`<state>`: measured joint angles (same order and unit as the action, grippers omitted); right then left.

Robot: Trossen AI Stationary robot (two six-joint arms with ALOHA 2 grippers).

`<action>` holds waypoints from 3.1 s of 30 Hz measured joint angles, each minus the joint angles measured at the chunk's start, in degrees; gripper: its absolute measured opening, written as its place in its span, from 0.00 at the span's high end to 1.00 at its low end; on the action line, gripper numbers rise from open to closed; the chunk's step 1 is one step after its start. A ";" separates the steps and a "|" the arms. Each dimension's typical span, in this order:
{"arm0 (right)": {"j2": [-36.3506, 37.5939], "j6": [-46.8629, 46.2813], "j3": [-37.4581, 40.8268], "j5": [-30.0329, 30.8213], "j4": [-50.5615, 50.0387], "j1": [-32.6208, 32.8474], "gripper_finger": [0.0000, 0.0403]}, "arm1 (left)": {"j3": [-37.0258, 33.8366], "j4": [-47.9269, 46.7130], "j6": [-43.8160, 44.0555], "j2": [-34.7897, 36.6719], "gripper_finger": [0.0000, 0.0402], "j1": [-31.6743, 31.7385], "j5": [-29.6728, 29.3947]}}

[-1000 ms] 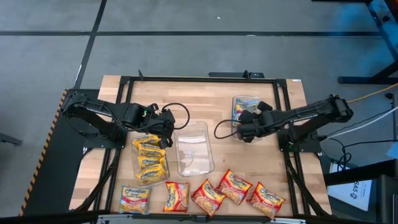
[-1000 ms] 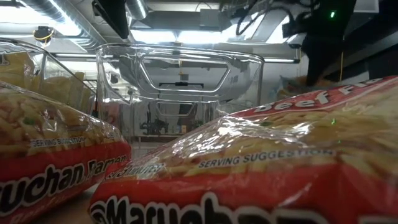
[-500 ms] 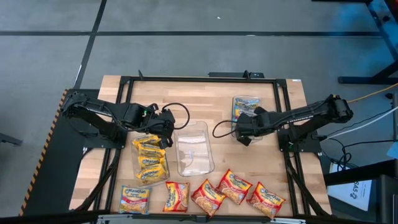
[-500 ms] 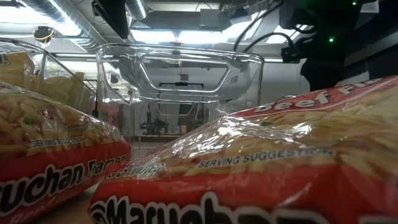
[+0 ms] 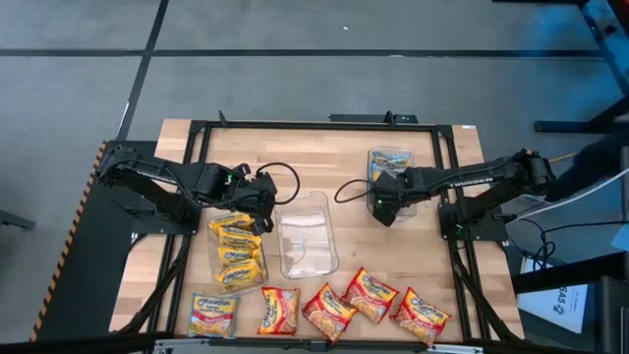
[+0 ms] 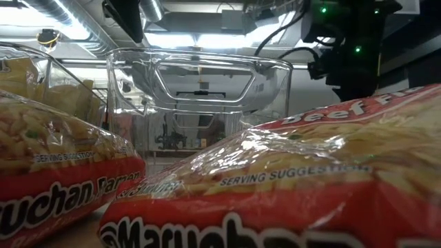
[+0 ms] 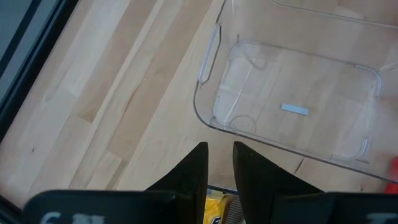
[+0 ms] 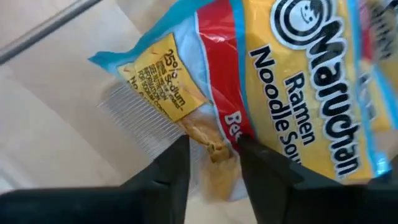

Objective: Sort Maruchan noodles
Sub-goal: Put the blue noodle pack into the right transparent bin

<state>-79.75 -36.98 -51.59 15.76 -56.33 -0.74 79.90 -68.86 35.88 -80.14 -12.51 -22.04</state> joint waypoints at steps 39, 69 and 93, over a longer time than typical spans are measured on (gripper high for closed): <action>0.85 -3.66 -10.27 -17.82 -11.56 -1.91 0.55 | 0.00 0.00 -0.02 0.00 0.83 0.00 0.00; 0.06 -38.16 -33.09 -6.48 -17.32 50.35 0.56 | -0.06 -17.05 15.40 2.25 0.83 -17.85 34.04; -12.36 -46.77 -32.98 14.82 -5.06 57.69 0.56 | -0.02 9.11 59.91 -11.41 0.83 -47.17 24.96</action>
<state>-92.11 -83.74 -84.58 30.58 -61.39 56.95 79.88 -59.75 95.79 -91.55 -59.69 2.92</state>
